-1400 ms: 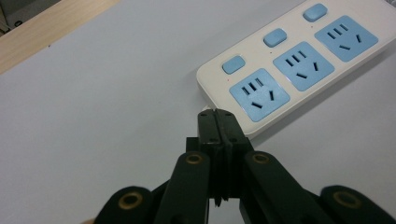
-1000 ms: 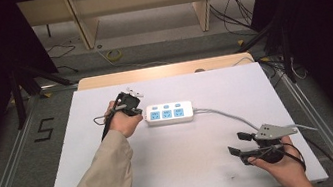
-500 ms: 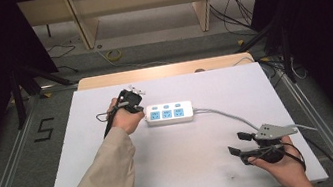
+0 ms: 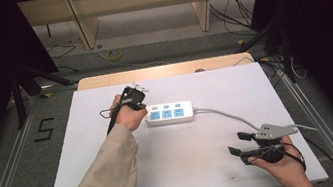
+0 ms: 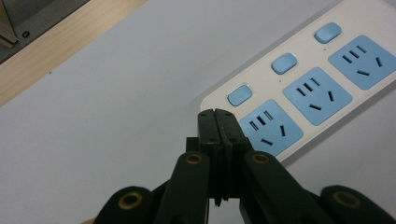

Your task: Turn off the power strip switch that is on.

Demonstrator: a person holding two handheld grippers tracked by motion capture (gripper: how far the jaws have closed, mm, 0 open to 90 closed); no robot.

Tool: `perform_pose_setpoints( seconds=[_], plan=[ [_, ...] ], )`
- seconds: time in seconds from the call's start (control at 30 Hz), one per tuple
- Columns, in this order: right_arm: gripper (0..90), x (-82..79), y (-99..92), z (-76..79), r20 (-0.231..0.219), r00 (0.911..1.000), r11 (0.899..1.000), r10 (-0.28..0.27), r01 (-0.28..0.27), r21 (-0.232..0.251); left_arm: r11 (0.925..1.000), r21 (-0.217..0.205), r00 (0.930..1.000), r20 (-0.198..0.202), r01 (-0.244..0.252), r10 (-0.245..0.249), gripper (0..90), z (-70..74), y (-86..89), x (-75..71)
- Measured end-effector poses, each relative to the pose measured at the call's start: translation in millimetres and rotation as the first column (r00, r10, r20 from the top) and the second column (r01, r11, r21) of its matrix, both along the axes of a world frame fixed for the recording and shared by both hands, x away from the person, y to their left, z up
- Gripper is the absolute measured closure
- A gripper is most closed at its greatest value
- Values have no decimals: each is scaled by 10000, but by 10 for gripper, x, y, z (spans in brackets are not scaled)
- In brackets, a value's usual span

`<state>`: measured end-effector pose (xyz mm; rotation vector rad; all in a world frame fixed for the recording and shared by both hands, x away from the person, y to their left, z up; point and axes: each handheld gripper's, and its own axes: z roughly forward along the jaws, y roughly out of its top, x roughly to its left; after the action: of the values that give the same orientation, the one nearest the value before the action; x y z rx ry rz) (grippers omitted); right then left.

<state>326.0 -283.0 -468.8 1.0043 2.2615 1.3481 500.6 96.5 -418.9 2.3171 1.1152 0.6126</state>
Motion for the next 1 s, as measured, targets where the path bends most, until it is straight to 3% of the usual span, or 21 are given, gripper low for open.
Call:
perform_pose_setpoints(
  seconds=[1.0],
  plan=[
    [355, 6, 0, -5, 10, 10000, 10000, 32, -32, -15, 10000, 35, 10000, 64, 64, -64, 899, 25, -162, 130]
  ],
)
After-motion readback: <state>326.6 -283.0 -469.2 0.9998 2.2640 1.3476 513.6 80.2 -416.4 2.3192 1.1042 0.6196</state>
